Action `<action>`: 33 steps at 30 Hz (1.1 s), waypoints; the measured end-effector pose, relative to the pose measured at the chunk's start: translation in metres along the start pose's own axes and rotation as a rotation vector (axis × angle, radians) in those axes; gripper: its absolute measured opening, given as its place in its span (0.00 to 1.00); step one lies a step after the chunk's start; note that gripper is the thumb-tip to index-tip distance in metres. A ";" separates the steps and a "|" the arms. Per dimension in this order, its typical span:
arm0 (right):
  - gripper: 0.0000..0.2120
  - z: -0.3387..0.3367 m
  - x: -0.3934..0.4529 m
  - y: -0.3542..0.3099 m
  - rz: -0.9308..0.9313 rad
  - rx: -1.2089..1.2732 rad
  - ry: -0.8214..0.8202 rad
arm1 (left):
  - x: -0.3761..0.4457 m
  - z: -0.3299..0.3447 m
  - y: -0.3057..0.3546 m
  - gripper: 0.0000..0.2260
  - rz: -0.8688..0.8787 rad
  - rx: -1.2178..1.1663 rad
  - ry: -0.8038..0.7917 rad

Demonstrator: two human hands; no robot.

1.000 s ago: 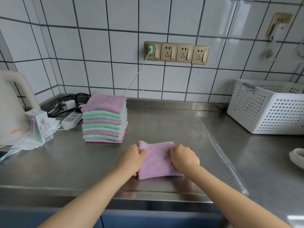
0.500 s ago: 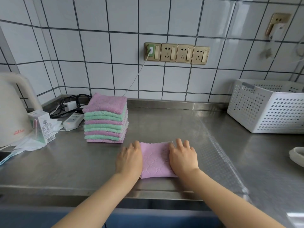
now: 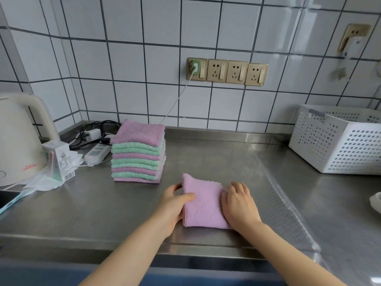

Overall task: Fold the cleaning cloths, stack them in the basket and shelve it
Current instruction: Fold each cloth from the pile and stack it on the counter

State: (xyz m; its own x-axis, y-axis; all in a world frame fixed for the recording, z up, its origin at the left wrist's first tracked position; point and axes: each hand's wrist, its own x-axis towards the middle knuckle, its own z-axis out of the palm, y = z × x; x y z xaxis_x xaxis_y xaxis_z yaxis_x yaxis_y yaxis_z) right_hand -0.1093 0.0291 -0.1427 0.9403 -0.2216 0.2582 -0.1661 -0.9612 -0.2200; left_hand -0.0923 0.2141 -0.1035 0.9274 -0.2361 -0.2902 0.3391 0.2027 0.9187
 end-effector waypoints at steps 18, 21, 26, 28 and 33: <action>0.19 -0.089 0.184 -0.215 -0.231 0.803 0.205 | 0.120 -0.124 0.218 0.20 0.757 0.616 0.571; 0.18 -0.051 0.198 -0.226 -0.124 0.684 0.049 | 0.148 -0.146 0.199 0.19 0.523 0.930 0.562; 0.17 -0.014 0.194 -0.215 -0.065 0.739 0.003 | 0.158 -0.160 0.171 0.18 0.510 0.945 0.580; 0.17 -0.011 0.193 -0.213 -0.113 0.756 0.050 | 0.156 -0.157 0.172 0.15 0.605 0.961 0.603; 0.14 -0.011 0.189 -0.207 -0.247 0.725 0.111 | 0.153 -0.153 0.162 0.05 0.780 0.956 0.623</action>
State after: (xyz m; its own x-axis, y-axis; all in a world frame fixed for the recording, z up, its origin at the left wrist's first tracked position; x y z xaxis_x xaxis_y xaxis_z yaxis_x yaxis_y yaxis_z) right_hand 0.0994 0.1848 -0.0379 0.8834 -0.0667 0.4638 0.3161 -0.6459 -0.6949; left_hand 0.1294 0.3565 -0.0399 0.8280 0.1475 0.5411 -0.2994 -0.6995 0.6489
